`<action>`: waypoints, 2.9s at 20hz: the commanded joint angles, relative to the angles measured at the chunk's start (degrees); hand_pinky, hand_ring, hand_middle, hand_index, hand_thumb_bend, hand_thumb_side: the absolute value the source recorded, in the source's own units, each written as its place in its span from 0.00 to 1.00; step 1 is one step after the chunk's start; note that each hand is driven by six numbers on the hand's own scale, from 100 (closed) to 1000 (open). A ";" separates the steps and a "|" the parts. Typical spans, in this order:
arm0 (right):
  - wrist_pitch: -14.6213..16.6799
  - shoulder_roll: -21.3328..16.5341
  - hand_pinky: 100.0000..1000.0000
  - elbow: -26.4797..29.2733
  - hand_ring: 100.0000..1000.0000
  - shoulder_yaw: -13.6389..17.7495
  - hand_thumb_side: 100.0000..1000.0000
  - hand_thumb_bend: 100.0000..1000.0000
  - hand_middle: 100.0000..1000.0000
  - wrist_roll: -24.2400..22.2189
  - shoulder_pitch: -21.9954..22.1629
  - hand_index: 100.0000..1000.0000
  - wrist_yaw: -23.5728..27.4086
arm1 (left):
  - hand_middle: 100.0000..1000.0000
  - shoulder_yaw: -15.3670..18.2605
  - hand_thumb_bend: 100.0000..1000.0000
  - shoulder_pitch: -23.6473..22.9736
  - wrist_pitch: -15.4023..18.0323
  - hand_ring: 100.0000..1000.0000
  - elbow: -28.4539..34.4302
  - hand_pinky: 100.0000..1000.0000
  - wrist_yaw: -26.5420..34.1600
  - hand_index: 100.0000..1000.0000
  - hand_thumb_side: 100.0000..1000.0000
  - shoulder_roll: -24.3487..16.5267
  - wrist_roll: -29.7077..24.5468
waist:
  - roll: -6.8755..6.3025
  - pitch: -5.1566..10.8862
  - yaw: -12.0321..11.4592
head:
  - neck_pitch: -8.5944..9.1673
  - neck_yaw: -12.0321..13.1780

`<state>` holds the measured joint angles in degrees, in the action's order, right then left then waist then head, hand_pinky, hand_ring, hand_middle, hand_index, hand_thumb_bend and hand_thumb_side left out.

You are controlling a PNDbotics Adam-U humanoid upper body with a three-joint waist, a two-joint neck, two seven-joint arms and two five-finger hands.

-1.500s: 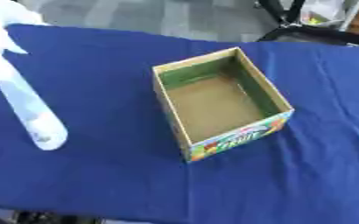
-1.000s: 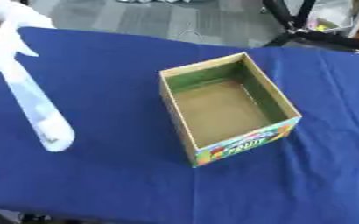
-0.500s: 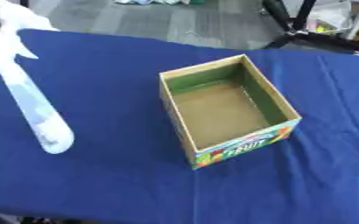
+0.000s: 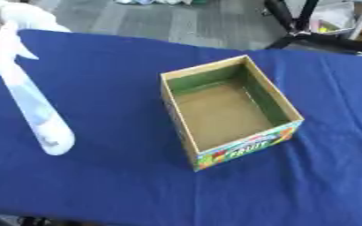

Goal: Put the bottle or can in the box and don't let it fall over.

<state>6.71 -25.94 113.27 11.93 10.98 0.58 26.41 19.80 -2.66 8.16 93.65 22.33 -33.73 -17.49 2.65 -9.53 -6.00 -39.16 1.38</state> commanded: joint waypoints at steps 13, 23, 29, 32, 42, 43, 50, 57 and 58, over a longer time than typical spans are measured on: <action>-0.07 -1.18 0.99 1.32 1.00 0.01 0.48 0.00 1.00 -0.83 -0.26 1.00 -0.28 | 1.00 -4.80 0.64 7.95 -0.46 1.00 -6.28 1.00 1.24 0.87 0.14 -6.35 -7.25 | 0.05 0.66 0.10 | 0.99 0.61; -0.56 -0.95 1.00 1.32 1.00 -0.20 0.48 0.00 1.00 -1.14 -0.37 1.00 -0.41 | 1.00 -9.15 0.65 12.59 -0.35 1.00 -10.57 1.00 0.78 0.86 0.13 -8.48 -9.33 | 0.00 0.70 0.44 | 1.63 1.01; -0.80 -0.90 1.00 1.32 1.00 -0.30 0.48 0.00 1.00 -1.34 -0.39 1.00 -0.48 | 1.00 -10.78 0.65 14.24 0.10 1.00 -11.52 1.00 1.08 0.87 0.13 -8.67 -11.08 | -0.02 0.77 0.48 | 2.34 2.77; -0.78 -0.93 1.00 1.32 1.00 -0.42 0.48 0.00 1.00 -1.47 -0.44 1.00 -0.39 | 1.00 -12.26 0.65 16.12 -0.26 1.00 -12.11 1.00 0.93 0.87 0.13 -8.63 -12.34 | 0.06 0.86 0.58 | 2.44 2.95; -1.03 -0.73 1.00 1.32 1.00 -0.68 0.48 0.00 1.00 -2.05 -0.58 1.00 -0.66 | 1.00 -15.78 0.65 21.62 -0.69 1.00 -15.51 1.00 0.01 0.84 0.13 -7.16 -15.93 | 0.19 0.70 0.91 | 1.98 2.94; -1.05 -0.73 1.00 1.32 1.00 -0.70 0.48 0.00 1.00 -2.12 -0.60 1.00 -0.71 | 1.00 -15.93 0.65 21.94 -0.71 1.00 -15.68 1.00 0.01 0.84 0.13 -6.93 -16.14 | 0.19 0.69 0.95 | 2.01 3.02; -1.26 -0.77 1.00 1.32 1.00 -0.94 0.48 0.00 1.00 -2.62 -0.93 1.00 -0.72 | 1.00 -17.74 0.64 24.43 -1.32 1.00 -16.97 1.00 -0.67 0.81 0.11 -5.14 -18.52 | 0.23 0.58 1.18 | 2.28 3.55; -1.46 -0.62 1.00 1.32 1.00 -1.05 0.48 0.00 1.00 -2.88 -1.13 1.00 -0.83 | 1.00 -18.77 0.56 25.84 -2.07 1.00 -18.35 0.98 -1.10 0.74 0.00 -3.65 -19.02 | 0.27 0.39 1.38 | 2.53 3.81; -1.49 -0.58 1.00 1.32 1.00 -1.04 0.48 0.00 1.00 -2.88 -1.14 1.00 -0.86 | 1.00 -18.82 0.54 25.98 -2.22 1.00 -18.51 0.98 -0.95 0.73 0.00 -3.47 -18.90 | 0.26 0.38 1.41 | 2.57 3.76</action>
<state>5.09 -25.53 113.27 10.54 8.35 -0.02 25.96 0.87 22.33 6.16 74.80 21.36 -36.15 -36.35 3.04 -9.59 -4.65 -37.19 4.96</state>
